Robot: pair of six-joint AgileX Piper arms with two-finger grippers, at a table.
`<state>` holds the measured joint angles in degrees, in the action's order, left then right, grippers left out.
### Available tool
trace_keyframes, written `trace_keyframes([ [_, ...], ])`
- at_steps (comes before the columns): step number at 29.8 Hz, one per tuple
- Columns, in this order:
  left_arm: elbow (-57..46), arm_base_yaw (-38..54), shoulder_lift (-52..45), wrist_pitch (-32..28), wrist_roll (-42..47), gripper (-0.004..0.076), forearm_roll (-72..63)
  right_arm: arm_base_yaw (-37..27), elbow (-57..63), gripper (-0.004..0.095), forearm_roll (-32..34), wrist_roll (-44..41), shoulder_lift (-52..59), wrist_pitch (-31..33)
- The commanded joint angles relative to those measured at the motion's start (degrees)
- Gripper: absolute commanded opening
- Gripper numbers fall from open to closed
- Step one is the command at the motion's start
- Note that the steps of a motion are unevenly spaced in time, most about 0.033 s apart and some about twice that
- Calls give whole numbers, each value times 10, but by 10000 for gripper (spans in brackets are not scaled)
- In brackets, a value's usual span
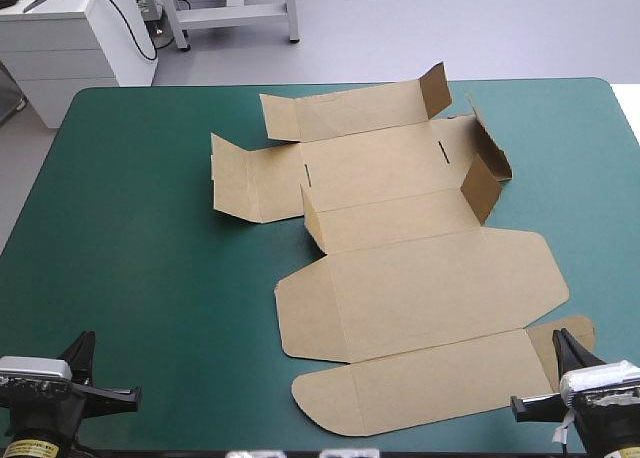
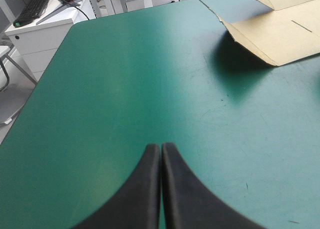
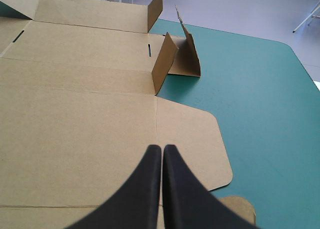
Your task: Fold the box
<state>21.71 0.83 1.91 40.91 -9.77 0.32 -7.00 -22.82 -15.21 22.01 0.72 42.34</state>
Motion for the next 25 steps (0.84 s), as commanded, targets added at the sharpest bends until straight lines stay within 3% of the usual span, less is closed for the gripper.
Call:
trace_keyframes([
  [1,14,-5,11,-42,-1,-8,-3,-2,-18,-2,-7,4,15,-40],
  [13,14,-5,11,-42,-1,-8,-3,-2,-25,-2,-6,0,2,-54],
  [18,14,-5,11,-42,-1,-8,-3,-2,-84,-2,-6,-11,-91,-9],
  [25,14,-5,11,-42,-1,-8,-3,-2,-254,-2,-10,-11,-306,45],
])
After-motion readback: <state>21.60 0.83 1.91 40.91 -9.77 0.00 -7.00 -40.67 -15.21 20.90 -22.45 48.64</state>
